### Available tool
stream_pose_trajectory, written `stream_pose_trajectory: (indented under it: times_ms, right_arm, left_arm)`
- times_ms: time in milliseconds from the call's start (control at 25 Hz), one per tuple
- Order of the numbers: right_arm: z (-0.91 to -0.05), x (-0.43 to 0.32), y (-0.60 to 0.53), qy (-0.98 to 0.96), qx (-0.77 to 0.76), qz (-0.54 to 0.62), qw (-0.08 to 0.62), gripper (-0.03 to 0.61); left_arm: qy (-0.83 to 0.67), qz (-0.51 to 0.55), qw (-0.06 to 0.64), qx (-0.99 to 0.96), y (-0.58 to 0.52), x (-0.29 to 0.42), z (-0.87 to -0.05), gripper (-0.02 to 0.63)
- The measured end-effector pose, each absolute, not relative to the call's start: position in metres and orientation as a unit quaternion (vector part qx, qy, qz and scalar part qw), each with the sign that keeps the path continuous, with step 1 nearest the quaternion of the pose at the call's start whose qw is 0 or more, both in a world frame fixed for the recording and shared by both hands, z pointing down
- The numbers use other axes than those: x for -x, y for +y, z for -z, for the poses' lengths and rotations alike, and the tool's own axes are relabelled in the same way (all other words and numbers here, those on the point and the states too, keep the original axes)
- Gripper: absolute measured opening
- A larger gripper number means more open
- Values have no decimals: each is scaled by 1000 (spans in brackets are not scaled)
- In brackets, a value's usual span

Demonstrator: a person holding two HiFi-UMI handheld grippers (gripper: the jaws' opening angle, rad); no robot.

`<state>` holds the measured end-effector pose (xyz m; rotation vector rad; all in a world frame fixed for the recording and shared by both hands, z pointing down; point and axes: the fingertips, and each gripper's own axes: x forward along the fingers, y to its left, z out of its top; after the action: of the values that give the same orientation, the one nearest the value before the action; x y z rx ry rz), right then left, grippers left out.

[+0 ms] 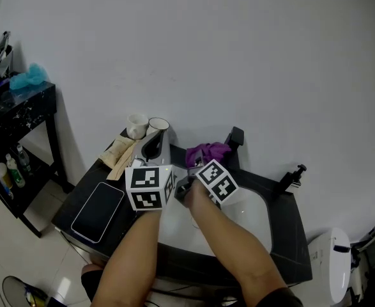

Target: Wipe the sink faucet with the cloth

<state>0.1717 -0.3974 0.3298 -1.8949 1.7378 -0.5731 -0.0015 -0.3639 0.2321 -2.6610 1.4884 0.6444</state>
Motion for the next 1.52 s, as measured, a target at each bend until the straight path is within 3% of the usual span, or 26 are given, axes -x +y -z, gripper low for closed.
stream_pose_trajectory:
  times_ms: [160, 320, 560, 800, 1040, 1280, 1520]
  right_arm:
    - [-357, -167, -388, 644, 681, 246, 246, 67]
    - [-349, -144, -366, 707, 647, 217, 189, 68]
    - [-283, -124, -295, 798, 600, -26, 55, 69]
    - [-219, -193, -222, 777, 601, -186, 31, 70]
    - [-266, -284, -236, 729, 677, -102, -7, 71]
    - [-290, -293, -238, 718, 691, -82, 11, 74]
    - [-305, -300, -245, 725, 685, -67, -1, 72]
  left_arm:
    - [475, -193, 20, 858, -365, -4, -235, 17]
    - [470, -176, 16, 865, -368, -10, -243, 17]
    - [441, -117, 14, 890, -366, -45, -268, 17]
    - [395, -45, 28, 917, -348, -99, -293, 18]
    - [373, -66, 2, 925, -340, -110, -293, 20]
    - [378, -81, -35, 921, -347, -100, -298, 20]
    - [395, -76, -30, 915, -351, -93, -299, 20]
